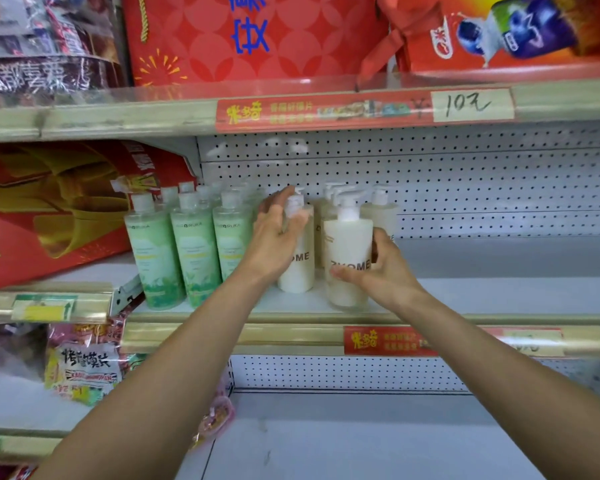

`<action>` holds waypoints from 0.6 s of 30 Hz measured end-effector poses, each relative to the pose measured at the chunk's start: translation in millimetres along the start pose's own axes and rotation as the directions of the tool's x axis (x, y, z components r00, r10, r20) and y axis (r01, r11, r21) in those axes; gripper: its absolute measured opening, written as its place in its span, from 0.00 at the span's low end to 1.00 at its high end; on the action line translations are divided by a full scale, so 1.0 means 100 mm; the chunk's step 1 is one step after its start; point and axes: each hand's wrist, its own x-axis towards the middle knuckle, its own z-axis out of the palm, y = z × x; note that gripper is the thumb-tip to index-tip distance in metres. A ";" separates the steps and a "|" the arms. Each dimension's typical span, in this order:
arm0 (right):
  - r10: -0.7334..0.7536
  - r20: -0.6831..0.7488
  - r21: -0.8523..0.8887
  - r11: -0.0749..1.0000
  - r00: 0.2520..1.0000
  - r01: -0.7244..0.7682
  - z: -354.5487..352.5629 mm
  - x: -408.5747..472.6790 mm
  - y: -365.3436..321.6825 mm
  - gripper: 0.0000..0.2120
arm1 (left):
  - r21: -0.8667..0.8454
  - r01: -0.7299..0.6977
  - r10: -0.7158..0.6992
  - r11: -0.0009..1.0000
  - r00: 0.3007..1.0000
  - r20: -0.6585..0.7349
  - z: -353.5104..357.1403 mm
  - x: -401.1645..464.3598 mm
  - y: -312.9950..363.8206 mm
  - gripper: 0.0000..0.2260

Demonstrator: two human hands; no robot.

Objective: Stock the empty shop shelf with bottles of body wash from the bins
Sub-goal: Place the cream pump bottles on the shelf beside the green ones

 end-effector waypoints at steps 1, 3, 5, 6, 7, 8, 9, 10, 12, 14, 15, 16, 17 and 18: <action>0.030 0.001 0.003 1.000 1.000 -0.030 -0.02 0.05 0.07 0.33 | 0.100 -0.007 0.008 0.995 1.000 -0.003 0.02 0.03 -0.04 0.22; 0.077 -0.009 0.022 0.997 0.997 -0.077 -0.02 0.12 0.18 0.32 | 0.197 0.005 -0.005 0.980 1.000 0.003 0.07 0.08 -0.05 0.25; 0.072 -0.010 0.024 0.997 0.997 -0.072 -0.01 0.17 0.21 0.32 | 0.218 0.043 -0.044 0.975 0.999 0.001 0.10 0.10 -0.03 0.28; 0.058 -0.009 0.013 0.998 0.998 -0.058 0.00 0.19 0.21 0.33 | 0.240 0.056 -0.057 0.969 0.998 -0.005 0.12 0.10 -0.02 0.29; 0.049 -0.016 -0.007 0.999 0.999 -0.049 0.01 0.21 0.20 0.33 | 0.279 0.060 -0.058 0.958 0.998 -0.016 0.13 0.10 -0.03 0.30; 0.043 -0.031 -0.043 0.998 0.999 -0.045 0.02 0.22 0.20 0.32 | 0.322 0.053 -0.047 0.945 0.999 -0.026 0.14 0.09 -0.05 0.31; 0.037 -0.049 -0.086 0.995 0.998 -0.041 0.04 0.23 0.20 0.32 | 0.357 0.042 -0.031 0.933 0.999 -0.037 0.15 0.08 -0.06 0.32; 0.031 -0.063 -0.128 0.991 0.998 -0.039 0.06 0.26 0.22 0.31 | 0.385 0.029 -0.011 0.923 0.999 -0.048 0.16 0.08 -0.08 0.32; 0.032 -0.073 -0.175 0.984 0.997 -0.045 0.08 0.32 0.24 0.31 | 0.431 0.015 0.014 0.902 0.998 -0.065 0.17 0.08 -0.12 0.33; 0.047 -0.060 -0.179 0.982 0.997 -0.057 0.10 0.38 0.26 0.31 | 0.462 0.018 0.022 0.887 0.997 -0.080 0.19 0.10 -0.12 0.33; 0.054 -0.052 -0.180 0.982 0.997 -0.063 0.11 0.41 0.27 0.30 | 0.477 0.018 0.026 0.879 0.996 -0.085 0.21 0.11 -0.12 0.33; 0.061 -0.045 -0.184 0.981 0.997 -0.068 0.12 0.44 0.27 0.30 | 0.494 0.016 0.033 0.869 0.995 -0.089 0.22 0.11 -0.12 0.33; 0.070 -0.036 -0.187 0.979 0.997 -0.076 0.14 0.46 0.28 0.29 | 0.508 0.014 0.038 0.862 0.995 -0.091 0.24 0.12 -0.12 0.33; 0.078 -0.027 -0.188 0.979 0.997 -0.082 0.15 0.49 0.28 0.29 | 0.521 0.013 0.040 0.854 0.995 -0.091 0.25 0.13 -0.13 0.33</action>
